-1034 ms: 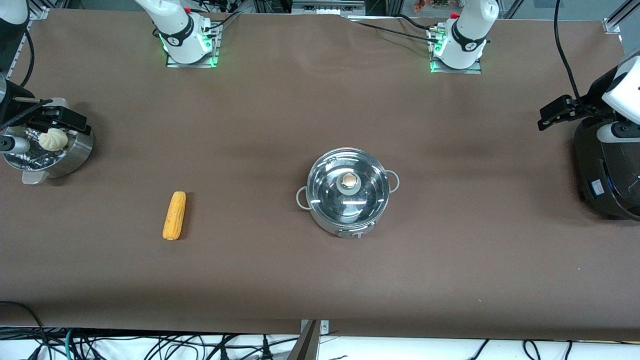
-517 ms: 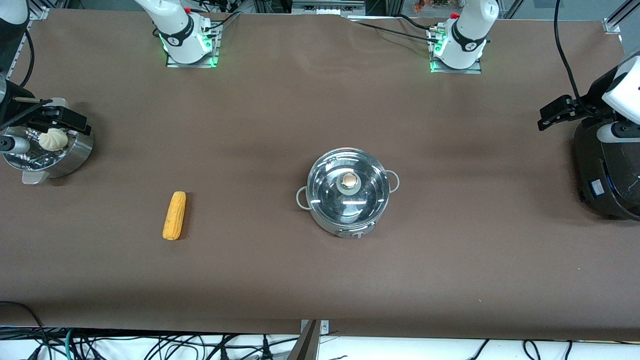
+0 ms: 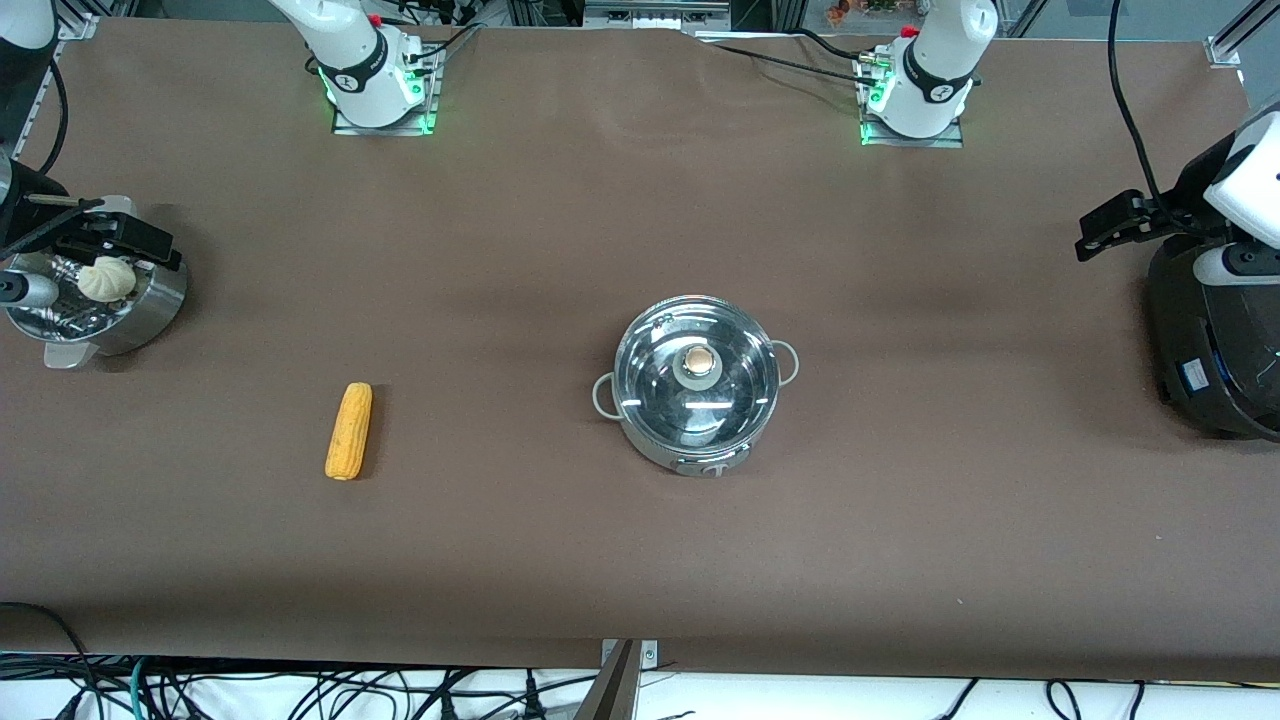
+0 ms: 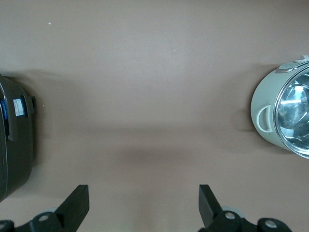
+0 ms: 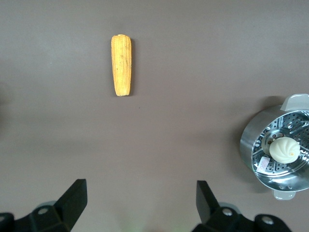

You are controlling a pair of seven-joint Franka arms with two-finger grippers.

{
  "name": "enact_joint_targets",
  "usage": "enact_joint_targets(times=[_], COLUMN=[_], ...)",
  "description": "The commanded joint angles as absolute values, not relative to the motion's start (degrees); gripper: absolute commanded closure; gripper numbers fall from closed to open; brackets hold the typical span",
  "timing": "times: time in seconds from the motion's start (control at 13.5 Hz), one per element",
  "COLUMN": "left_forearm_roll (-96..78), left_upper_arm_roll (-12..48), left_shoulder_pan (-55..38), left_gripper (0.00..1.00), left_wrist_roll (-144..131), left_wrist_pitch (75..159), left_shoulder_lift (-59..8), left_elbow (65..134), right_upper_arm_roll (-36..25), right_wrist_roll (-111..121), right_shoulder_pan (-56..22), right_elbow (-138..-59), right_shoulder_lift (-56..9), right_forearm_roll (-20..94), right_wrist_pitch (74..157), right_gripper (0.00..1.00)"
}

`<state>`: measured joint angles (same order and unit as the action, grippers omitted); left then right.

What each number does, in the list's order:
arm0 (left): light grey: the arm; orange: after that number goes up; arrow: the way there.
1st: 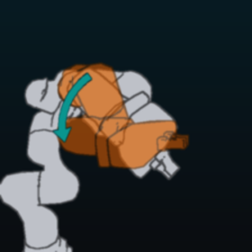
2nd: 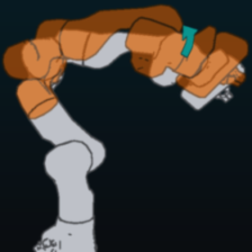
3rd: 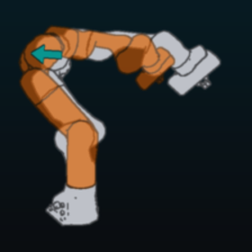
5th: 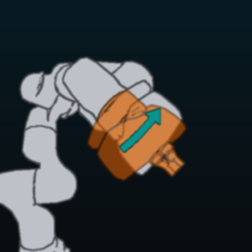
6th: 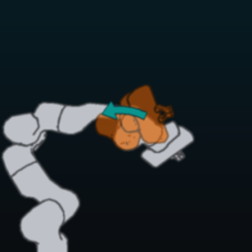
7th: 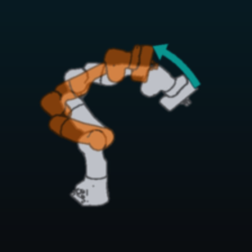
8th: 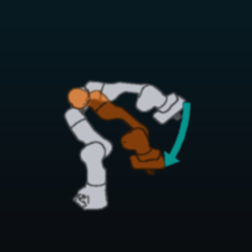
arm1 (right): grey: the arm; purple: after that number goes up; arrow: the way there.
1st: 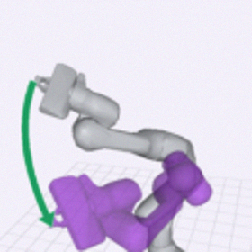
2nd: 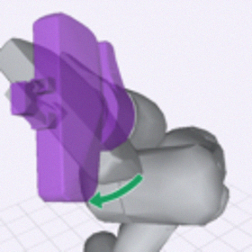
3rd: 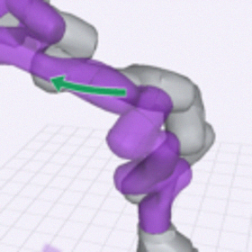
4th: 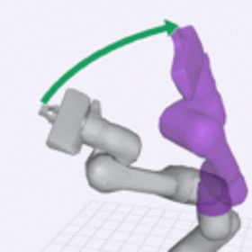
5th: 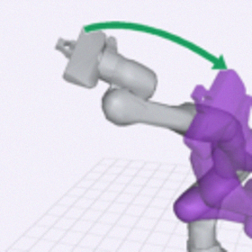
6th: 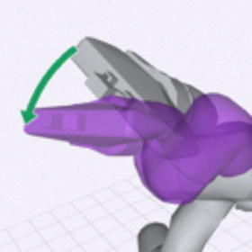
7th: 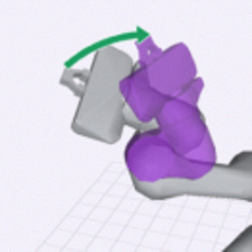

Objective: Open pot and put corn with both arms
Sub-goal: 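Reach the right gripper to the corn while the left gripper reaches the lid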

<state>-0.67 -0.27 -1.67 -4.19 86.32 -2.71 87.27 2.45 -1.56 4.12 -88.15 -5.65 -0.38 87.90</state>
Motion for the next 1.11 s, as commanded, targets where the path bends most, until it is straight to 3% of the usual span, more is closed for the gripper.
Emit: enact_joint_targets(times=[0.0, 0.44, 0.67, 1.03], left_forearm_roll=[-0.18, -0.53, -0.44, -4.04], left_upper_arm_roll=[-0.35, -0.26, -0.26, 3.16], left_shoulder_pan=[-2.11, -2.29, -1.59, -2.2], left_gripper=[0.0, 0.0, 0.0, 0.0], left_wrist_roll=[-3.34, -3.34, -3.17, -9.8], left_wrist_pitch=[87.71, 87.89, 87.01, 85.96], left_shoulder_lift=[-3.34, -3.51, -7.12, -6.94], left_elbow=[85.96, 85.6, 85.6, 85.17], right_upper_arm_roll=[2.99, 3.51, 3.96, 5.62], right_wrist_roll=[-1.75, -1.05, -1.76, -2.11], right_shoulder_pan=[4.92, 4.49, 3.16, 2.99], right_elbow=[-85.34, -85.34, -85.34, -85.34], right_shoulder_lift=[-6.68, -11.32, -14.15, -23.27], right_forearm_roll=[-0.53, -0.35, -0.62, -0.26], right_wrist_pitch=[87.54, 94.38, 97.81, 106.68], right_gripper=[0.0, 0.0, 0.0, 0.0])
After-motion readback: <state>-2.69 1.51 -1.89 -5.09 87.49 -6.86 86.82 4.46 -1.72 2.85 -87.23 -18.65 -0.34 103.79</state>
